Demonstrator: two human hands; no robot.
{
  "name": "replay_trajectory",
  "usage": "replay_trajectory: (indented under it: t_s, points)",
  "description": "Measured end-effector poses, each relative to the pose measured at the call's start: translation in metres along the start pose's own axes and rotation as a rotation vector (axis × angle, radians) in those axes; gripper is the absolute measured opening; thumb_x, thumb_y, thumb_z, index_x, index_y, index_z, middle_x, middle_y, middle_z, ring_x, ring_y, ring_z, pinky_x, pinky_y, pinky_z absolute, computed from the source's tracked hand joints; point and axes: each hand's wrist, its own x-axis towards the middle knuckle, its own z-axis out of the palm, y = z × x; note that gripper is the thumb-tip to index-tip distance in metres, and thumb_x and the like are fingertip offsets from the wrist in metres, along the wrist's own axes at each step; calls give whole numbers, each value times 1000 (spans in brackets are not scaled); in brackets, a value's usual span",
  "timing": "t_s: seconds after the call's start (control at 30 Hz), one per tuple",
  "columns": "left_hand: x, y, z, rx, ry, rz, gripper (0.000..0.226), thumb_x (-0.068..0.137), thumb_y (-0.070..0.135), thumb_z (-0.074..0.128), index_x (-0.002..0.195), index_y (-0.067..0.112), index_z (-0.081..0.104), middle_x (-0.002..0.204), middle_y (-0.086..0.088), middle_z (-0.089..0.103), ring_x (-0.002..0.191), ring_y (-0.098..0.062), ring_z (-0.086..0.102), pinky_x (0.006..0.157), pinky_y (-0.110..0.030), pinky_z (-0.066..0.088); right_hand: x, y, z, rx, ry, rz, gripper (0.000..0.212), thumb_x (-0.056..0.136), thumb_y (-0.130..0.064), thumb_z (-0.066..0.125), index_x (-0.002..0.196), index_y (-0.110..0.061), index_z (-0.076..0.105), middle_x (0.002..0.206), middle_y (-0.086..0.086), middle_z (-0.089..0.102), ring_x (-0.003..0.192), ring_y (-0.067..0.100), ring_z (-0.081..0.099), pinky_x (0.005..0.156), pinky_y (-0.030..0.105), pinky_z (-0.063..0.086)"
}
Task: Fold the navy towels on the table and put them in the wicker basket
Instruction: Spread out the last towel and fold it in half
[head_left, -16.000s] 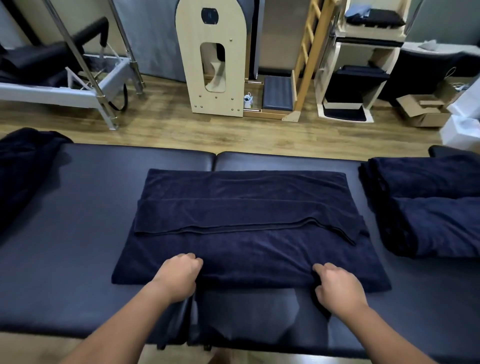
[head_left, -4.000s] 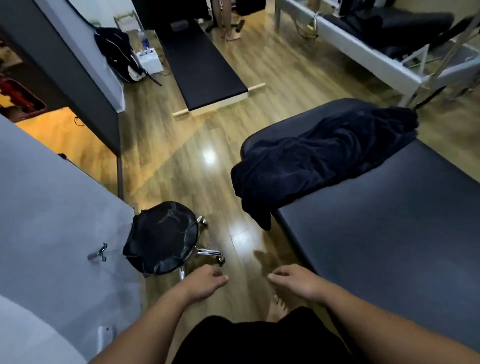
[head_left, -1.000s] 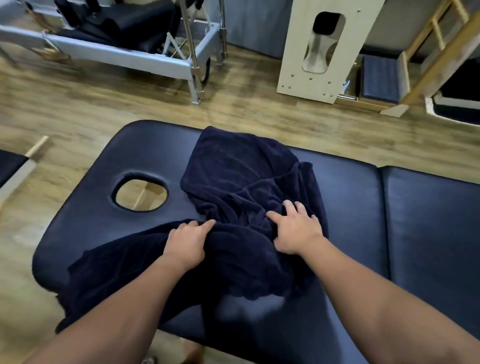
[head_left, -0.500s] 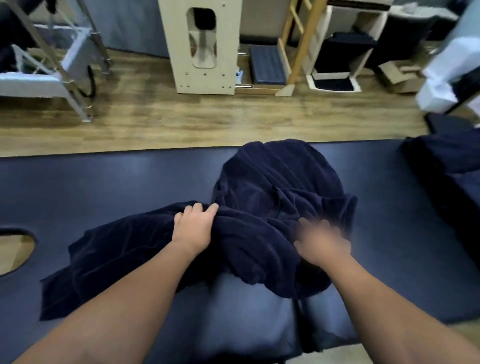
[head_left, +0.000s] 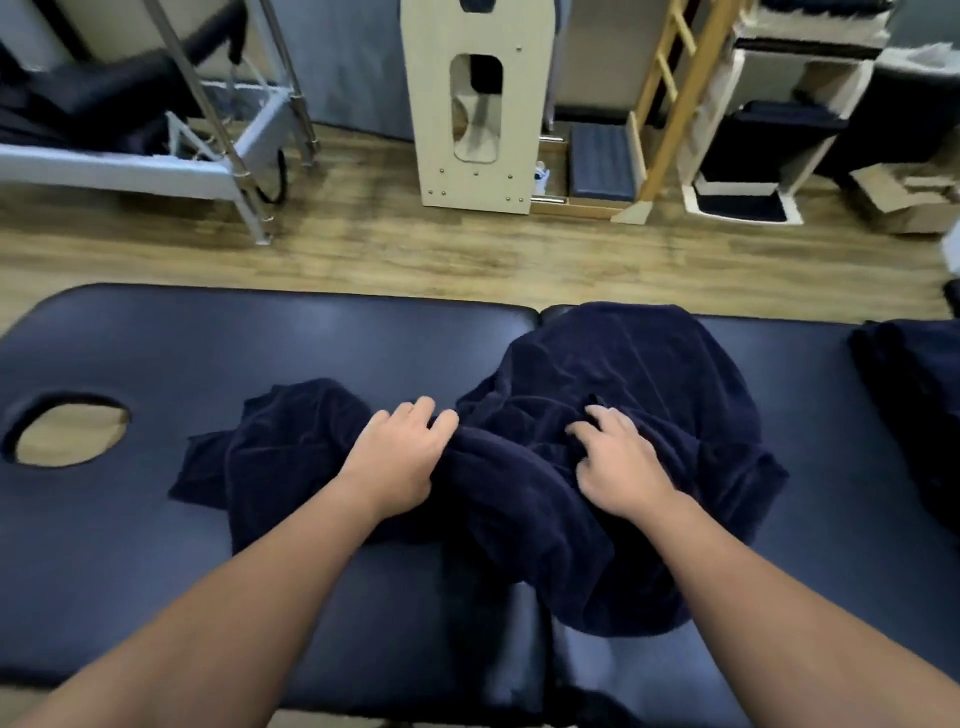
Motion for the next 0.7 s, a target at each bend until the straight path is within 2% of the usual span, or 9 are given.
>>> replay_trajectory:
  t_s: [0.07,0.13,0.2,0.27,0.33,0.37,0.43,0.57,0.7]
  points:
    - [-22,6,-7,30,58,-29,48,51,10,66,95,14,49,99,-10,49,76,-31,48,57,-35,28,10,-2,0,-78,-137,-40,65,97,-17,45,156,-35,25,167,-1,8,153,34,1,118,63,18]
    - [-45,12,-15,73,36,-5,42,50,20,67,91,14,56,114,-10,53,94,-32,51,70,-40,41,16,-1,-1,-212,-237,-43,74,97,-22,48,158,-39,10,165,-2,12,152,38,5,117,67,13]
    - [-64,20,-21,94,-74,74,40,52,31,67,88,15,61,110,-5,60,104,-29,55,101,-48,44,17,-1,-5,-305,-245,-28,75,94,-32,51,157,-39,11,157,2,30,145,39,19,114,68,17]
    - [-77,30,-26,76,-273,17,38,64,41,66,95,19,57,96,1,62,98,-24,58,113,-49,35,12,1,-8,-342,-241,-13,64,92,-37,49,152,-32,28,146,5,44,138,36,31,110,63,25]
    - [-81,37,-31,49,-469,-112,45,74,46,65,108,23,47,101,2,62,99,-23,57,97,-42,43,4,6,-8,-357,-252,5,48,91,-36,44,138,-26,46,138,7,51,131,34,38,105,56,32]
    - [-83,41,-35,45,-516,-141,50,75,48,67,111,24,42,103,2,61,99,-23,58,84,-39,43,-3,11,-6,-348,-247,12,43,91,-36,42,132,-24,51,134,7,54,128,33,41,102,54,35]
    - [-87,47,-39,20,-556,-167,59,75,51,71,116,24,37,103,1,62,97,-26,63,73,-37,39,-18,22,-1,-320,-205,19,33,94,-34,40,121,-23,56,124,5,59,120,31,46,97,49,39]
    - [-105,49,-30,-6,-565,-234,54,81,37,68,126,21,43,115,-5,63,104,-31,65,76,-39,49,-52,37,10,-263,-95,-14,19,95,-35,45,95,-21,58,100,-2,58,111,28,48,82,40,42]
    - [-133,53,-19,-49,-552,-221,60,83,32,67,134,19,38,118,-8,63,107,-32,65,78,-40,48,-90,37,25,-269,18,-4,17,92,-32,51,98,-20,61,100,-2,60,107,27,51,75,38,45]
